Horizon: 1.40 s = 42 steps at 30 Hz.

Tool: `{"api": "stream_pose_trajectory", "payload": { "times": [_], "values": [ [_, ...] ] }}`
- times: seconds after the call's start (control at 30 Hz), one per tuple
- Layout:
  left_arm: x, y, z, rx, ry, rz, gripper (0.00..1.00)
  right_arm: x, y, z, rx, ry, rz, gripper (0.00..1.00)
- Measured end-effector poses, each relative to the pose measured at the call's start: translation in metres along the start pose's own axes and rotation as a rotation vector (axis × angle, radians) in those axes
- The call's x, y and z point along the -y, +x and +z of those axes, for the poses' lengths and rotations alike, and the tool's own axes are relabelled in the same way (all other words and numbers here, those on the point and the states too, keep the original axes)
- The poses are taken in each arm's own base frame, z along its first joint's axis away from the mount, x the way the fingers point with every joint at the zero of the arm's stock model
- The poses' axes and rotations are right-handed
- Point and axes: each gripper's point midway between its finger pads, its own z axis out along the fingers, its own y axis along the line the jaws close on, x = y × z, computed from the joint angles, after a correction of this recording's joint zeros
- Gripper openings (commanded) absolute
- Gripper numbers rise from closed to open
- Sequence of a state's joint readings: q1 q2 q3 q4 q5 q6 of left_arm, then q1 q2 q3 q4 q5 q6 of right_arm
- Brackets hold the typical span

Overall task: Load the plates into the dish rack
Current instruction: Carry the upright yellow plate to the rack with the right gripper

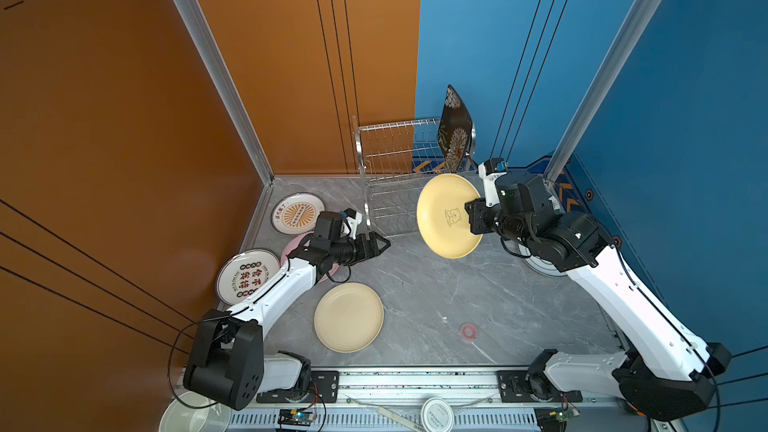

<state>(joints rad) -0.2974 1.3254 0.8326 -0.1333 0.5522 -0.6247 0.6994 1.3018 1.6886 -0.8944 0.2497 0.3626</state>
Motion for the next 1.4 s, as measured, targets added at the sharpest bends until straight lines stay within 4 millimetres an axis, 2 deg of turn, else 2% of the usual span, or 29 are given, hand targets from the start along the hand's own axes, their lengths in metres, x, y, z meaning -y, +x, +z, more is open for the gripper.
{"api": "stream_pose_trajectory", "payload": {
  "times": [0.23,0.4,0.53,0.77,1.07,1.23,1.4],
  "values": [
    [-0.003,0.0,-0.002,0.011,-0.025,0.005,0.95,-0.016,-0.067,-0.01,0.146,0.123,-0.117,0.0],
    [-0.002,0.001,-0.001,0.012,-0.031,0.012,0.97,-0.018,-0.114,-0.003,0.252,0.232,-0.19,0.0],
    [-0.002,0.001,0.0,0.014,-0.041,0.017,0.98,-0.019,-0.138,0.008,0.316,0.296,-0.224,0.0],
    [0.0,0.003,0.001,0.019,-0.051,0.029,1.0,-0.019,-0.163,0.035,0.397,0.377,-0.246,0.0],
    [0.0,0.003,0.002,0.025,-0.06,0.035,0.98,-0.02,-0.183,0.087,0.461,0.452,-0.259,0.0],
    [0.0,0.003,0.002,0.027,-0.065,0.036,0.98,-0.009,-0.19,0.113,0.474,0.497,-0.268,0.0],
    [-0.001,0.003,0.002,0.03,-0.069,0.033,0.98,0.008,-0.192,0.126,0.471,0.548,-0.263,0.0]
  ]
}}
